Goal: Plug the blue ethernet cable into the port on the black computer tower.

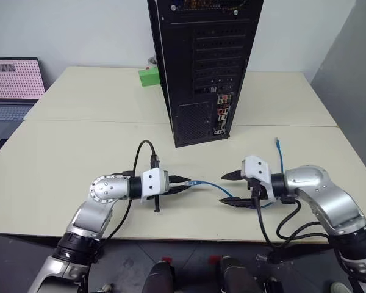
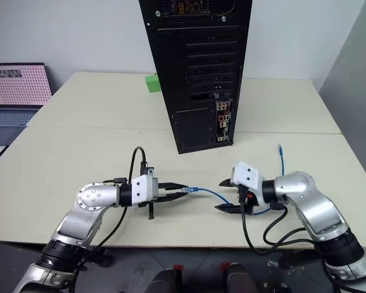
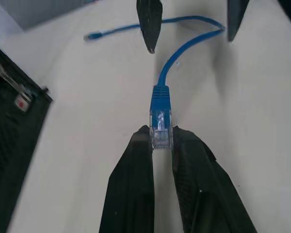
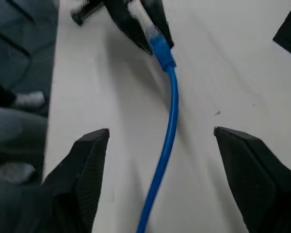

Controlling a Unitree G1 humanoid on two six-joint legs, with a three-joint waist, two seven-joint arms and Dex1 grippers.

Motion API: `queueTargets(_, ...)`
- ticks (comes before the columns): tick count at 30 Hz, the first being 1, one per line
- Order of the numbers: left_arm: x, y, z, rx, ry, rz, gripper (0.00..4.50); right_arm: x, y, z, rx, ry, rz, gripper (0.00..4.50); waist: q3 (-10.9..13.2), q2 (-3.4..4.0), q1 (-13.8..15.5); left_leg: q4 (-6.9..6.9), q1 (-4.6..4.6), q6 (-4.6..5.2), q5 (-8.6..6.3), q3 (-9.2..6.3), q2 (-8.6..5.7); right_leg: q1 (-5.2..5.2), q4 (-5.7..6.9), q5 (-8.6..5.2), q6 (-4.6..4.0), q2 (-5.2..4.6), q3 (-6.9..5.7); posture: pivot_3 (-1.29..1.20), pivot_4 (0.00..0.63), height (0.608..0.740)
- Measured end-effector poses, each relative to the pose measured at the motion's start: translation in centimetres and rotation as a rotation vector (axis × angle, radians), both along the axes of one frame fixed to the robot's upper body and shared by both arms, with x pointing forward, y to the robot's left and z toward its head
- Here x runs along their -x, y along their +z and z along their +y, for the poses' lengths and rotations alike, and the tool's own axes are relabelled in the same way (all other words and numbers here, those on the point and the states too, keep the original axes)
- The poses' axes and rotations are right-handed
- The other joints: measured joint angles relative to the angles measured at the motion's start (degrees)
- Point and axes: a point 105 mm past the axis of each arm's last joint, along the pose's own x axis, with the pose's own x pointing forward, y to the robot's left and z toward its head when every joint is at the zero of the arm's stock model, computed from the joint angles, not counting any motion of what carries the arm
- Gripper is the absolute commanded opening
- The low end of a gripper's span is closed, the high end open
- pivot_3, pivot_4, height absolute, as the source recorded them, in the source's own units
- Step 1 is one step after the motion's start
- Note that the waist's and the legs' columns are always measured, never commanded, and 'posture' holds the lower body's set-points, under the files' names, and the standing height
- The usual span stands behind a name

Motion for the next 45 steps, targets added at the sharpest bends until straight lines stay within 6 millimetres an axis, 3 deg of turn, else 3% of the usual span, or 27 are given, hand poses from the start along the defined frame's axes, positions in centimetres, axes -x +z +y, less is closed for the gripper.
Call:
queueTargets(6, 1.7, -0.6, -0.6, -0.015, -0.135, -0.356, 0.27, 0.6, 0.5, 0.7, -0.140, -0.063, 0.141, 3.82, 0.0, 0.00, 0.4, 0.02, -0.03, 0.00, 0.00, 0.02, -0.02, 0.03, -0.04, 0.01, 0.02, -0.02, 0.02, 0.00, 0.150, 0.740)
queueTargets(17, 1.0, 0.4, -0.6, 0.030, -0.121, -0.564, 0.27, 1.1, 0.5, 2.4, -0.211, -0.060, 0.253, 3.82, 0.0, 0.00, 0.4, 0.02, -0.04, 0.00, 0.00, 0.02, -0.02, 0.03, -0.03, 0.04, 0.08, -0.01, -0.01, 0.00, 0.150, 0.740)
queueTargets(21, 0.9, 0.6, -0.6, 0.044, -0.116, -0.588, 0.27, 0.9, 0.6, 3.6, -0.224, -0.043, 0.258, 3.26, 0.0, 0.01, 0.4, 0.02, -0.04, 0.00, 0.00, 0.02, -0.02, 0.03, -0.02, 0.05, 0.10, -0.01, -0.01, 0.00, 0.150, 0.740)
queueTargets(35, 1.2, 0.5, -0.8, 0.060, -0.118, -0.601, 0.27, 0.2, 0.0, 3.7, -0.210, -0.058, 0.289, 0.10, 0.0, 0.01, 0.4, 0.02, -0.04, 0.00, 0.00, 0.01, -0.02, 0.04, -0.02, 0.05, 0.10, -0.01, -0.02, 0.00, 0.150, 0.740)
queueTargets(41, 1.4, 0.4, -0.8, 0.054, -0.133, -0.593, 0.27, 0.4, -0.1, 3.6, -0.190, -0.041, 0.295, 0.00, 0.0, 0.01, 0.4, 0.02, -0.04, 0.00, 0.00, 0.01, -0.02, 0.04, -0.02, 0.05, 0.09, -0.01, -0.02, 0.00, 0.150, 0.740)
queueTargets(43, 1.5, 0.4, -0.8, 0.067, -0.130, -0.579, 0.98, 0.4, 0.0, 3.6, -0.185, -0.030, 0.293, 0.00, 0.0, 0.01, 0.4, 0.02, -0.04, 0.00, 0.00, 0.01, -0.02, 0.03, -0.02, 0.05, 0.09, -0.01, -0.02, 0.00, 0.150, 0.740)
queueTargets(45, 1.5, 0.2, -0.9, 0.069, -0.126, -0.556, 1.22, 0.4, 0.1, 3.6, -0.182, -0.025, 0.290, 0.00, 0.0, 0.01, 0.4, 0.02, -0.04, 0.00, 0.00, 0.01, -0.02, 0.04, -0.02, 0.05, 0.09, -0.01, -0.02, 0.00, 0.150, 0.740)
